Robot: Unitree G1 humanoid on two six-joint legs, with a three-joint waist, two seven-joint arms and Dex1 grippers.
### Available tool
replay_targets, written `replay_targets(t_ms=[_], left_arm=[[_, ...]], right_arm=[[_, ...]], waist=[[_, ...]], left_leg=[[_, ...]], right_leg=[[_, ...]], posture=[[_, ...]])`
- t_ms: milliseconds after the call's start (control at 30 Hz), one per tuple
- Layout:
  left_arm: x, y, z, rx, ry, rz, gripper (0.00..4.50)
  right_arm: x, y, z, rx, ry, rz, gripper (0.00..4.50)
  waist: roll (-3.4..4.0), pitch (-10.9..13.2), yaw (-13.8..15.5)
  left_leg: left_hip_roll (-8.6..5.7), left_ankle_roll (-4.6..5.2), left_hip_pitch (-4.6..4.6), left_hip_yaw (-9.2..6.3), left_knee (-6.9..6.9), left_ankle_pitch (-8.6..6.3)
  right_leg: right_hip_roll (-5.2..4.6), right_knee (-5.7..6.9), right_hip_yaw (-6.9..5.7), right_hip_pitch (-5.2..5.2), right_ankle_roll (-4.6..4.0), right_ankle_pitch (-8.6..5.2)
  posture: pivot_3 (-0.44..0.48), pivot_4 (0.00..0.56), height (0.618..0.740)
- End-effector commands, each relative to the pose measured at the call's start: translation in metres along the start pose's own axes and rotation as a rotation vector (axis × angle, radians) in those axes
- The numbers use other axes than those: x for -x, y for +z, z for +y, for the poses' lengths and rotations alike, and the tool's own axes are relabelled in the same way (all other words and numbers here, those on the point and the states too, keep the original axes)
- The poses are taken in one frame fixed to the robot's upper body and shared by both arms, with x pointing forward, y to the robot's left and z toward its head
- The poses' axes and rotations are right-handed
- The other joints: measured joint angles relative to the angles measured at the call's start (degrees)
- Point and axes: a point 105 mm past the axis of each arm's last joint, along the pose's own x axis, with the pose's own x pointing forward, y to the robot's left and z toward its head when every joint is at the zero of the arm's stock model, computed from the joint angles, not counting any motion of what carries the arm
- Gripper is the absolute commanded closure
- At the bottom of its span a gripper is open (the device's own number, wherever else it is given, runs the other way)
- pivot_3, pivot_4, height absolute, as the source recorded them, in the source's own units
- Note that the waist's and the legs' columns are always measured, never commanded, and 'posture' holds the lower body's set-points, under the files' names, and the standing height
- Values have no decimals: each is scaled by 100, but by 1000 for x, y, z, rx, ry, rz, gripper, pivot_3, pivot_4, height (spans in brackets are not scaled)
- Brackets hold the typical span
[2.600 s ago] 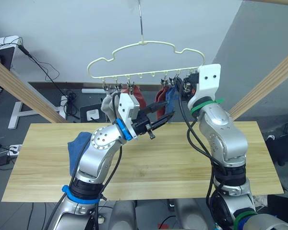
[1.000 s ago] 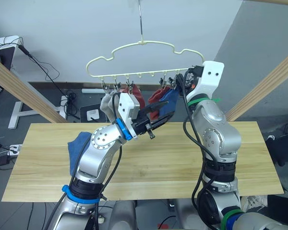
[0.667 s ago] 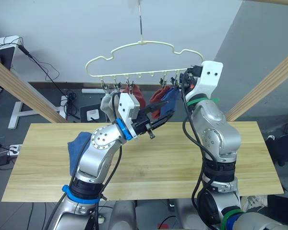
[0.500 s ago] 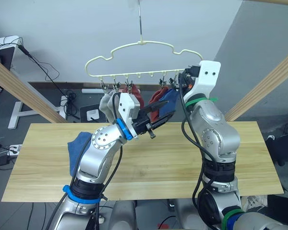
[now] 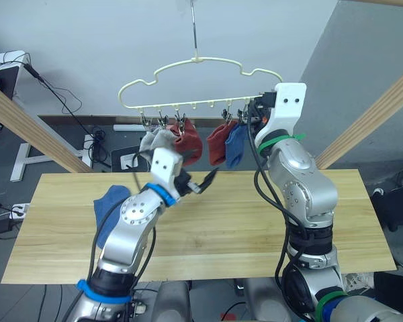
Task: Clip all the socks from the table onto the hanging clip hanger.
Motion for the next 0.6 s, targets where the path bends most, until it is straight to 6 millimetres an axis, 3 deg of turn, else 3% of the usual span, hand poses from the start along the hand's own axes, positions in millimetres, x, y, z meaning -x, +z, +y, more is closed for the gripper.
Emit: replay_targets(t_ms=[33,100,267,433,600], left_arm=[[21,-17,45,60,230,92,0],[36,-32,69,114,338,162,0],[56,-64,104,217,477,294,0],[66,-87,124,315,560,378,0],[76,-106,117,397,576,442,0]], right_arm=[[6,17,5,2,28,-75,4452],[6,16,4,5,31,-70,4452],[5,15,3,7,42,-63,4452],[3,17,5,15,59,-64,4452],[3,17,4,25,68,-61,4452]], waist=[[0,0,9],[0,0,24],[0,0,57],[0,0,92],[0,0,92]], left_leg=[[0,0,0,0,0,0],[0,0,0,-2,2,0],[-2,0,2,-4,3,0],[-3,-1,3,-2,3,0],[0,-2,3,-1,-1,0]], right_leg=[[0,3,0,0,0,0],[0,6,-2,0,0,0],[0,13,-4,-1,0,0],[0,15,-3,-1,0,0],[-2,14,-3,-4,0,0]], posture=[[18,298,740],[27,299,740],[47,298,740],[50,296,740],[47,296,740]])
